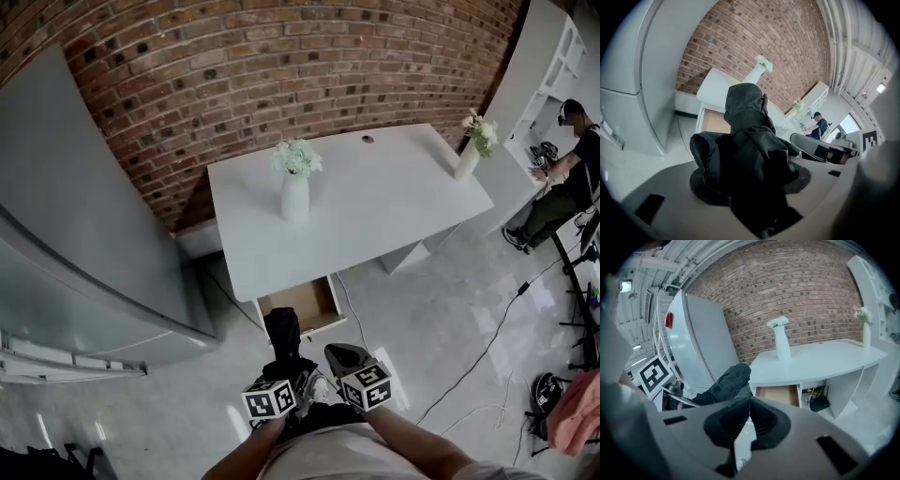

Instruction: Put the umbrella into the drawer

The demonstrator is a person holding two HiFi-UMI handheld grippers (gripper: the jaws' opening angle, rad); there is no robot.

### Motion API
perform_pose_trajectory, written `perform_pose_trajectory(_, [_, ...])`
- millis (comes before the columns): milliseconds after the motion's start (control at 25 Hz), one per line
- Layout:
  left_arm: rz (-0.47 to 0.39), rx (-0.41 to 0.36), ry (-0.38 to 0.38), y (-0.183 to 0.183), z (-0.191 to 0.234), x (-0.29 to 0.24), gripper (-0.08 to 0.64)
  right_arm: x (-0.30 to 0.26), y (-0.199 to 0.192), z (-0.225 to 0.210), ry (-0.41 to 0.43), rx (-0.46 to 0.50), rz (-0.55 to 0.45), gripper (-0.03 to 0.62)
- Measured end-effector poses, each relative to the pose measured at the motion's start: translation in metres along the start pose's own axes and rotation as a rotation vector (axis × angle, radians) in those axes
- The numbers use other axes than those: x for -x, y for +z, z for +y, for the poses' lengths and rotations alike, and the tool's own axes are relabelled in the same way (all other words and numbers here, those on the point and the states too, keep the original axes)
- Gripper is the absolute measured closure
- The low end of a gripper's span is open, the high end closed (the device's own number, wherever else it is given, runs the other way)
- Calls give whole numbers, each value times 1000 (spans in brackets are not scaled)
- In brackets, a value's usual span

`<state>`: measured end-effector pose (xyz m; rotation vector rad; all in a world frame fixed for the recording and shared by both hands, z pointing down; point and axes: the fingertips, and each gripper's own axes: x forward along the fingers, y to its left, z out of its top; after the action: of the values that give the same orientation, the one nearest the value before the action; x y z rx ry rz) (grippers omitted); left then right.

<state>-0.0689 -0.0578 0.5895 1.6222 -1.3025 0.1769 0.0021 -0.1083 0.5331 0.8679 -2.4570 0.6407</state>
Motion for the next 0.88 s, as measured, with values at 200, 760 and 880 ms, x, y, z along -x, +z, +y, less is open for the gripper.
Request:
perform_pose_trajectory(200, [40, -4, 52, -8, 15, -24, 299, 0, -14, -11, 6, 1, 35, 575])
perform_pose_trajectory(760, [145, -26, 206, -20, 63, -86, 299, -17, -31, -42, 31, 11, 63, 575])
perform_pose_trajectory(880, [173, -8, 232, -27, 74, -93, 299, -23, -30, -47, 29, 8, 57, 574])
